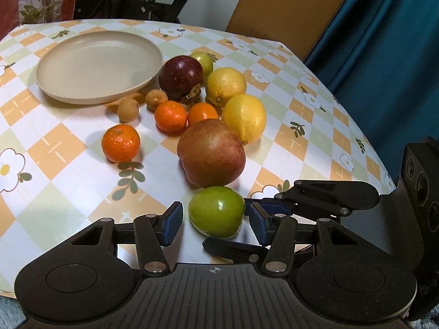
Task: Organize fruits
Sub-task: 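Close the right gripper on the green apple and lift it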
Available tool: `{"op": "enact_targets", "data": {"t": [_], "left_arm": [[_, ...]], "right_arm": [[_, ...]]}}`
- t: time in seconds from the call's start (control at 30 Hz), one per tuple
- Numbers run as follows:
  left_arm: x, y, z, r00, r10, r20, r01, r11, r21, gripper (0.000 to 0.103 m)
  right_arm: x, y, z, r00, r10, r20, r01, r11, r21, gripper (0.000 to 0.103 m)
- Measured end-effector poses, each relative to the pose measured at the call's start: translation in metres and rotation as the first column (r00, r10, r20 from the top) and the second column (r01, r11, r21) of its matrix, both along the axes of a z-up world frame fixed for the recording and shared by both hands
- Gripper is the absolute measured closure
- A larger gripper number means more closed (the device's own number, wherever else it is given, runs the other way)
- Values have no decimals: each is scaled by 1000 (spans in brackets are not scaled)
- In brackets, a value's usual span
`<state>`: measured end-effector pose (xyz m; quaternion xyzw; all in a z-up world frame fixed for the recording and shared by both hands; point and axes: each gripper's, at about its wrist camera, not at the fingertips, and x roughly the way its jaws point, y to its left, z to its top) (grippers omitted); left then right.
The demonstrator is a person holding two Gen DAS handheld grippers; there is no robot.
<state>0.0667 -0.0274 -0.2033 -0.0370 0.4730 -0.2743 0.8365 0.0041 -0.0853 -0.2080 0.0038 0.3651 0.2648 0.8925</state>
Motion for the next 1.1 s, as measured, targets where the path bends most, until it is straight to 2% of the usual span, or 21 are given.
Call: {"op": "enact_targets", "data": {"t": [0.1, 0.3, 0.43, 0.67, 0.87, 1.1], "left_arm": [[2, -1, -3, 1000, 4, -10, -4, 1000, -3, 54], [1, 0, -2, 1000, 9, -4, -9, 1000, -11, 54], [-5, -1, 13, 998, -4, 66, 4, 1000, 1, 54], [-12, 4, 48, 980, -27, 198, 25, 1000, 17, 54], [8, 13, 74, 969, -20, 246, 20, 1000, 3, 54], [51, 28, 88, 970, 28, 241, -22, 999, -27, 54]], "right_arm": [[-1, 1, 0, 1000, -1, 0, 1, 1000, 1, 55], [0, 0, 0, 1000, 1, 3, -1, 1000, 2, 57], [-3, 0, 6, 1000, 0, 29, -1, 1000, 2, 57], [-5, 0, 36, 994, -7, 105, 5, 1000, 18, 57], [15, 2, 67, 991, -10, 133, 6, 999, 36, 57], [58, 10, 91, 989, 9, 150, -16, 999, 45, 57]]}}
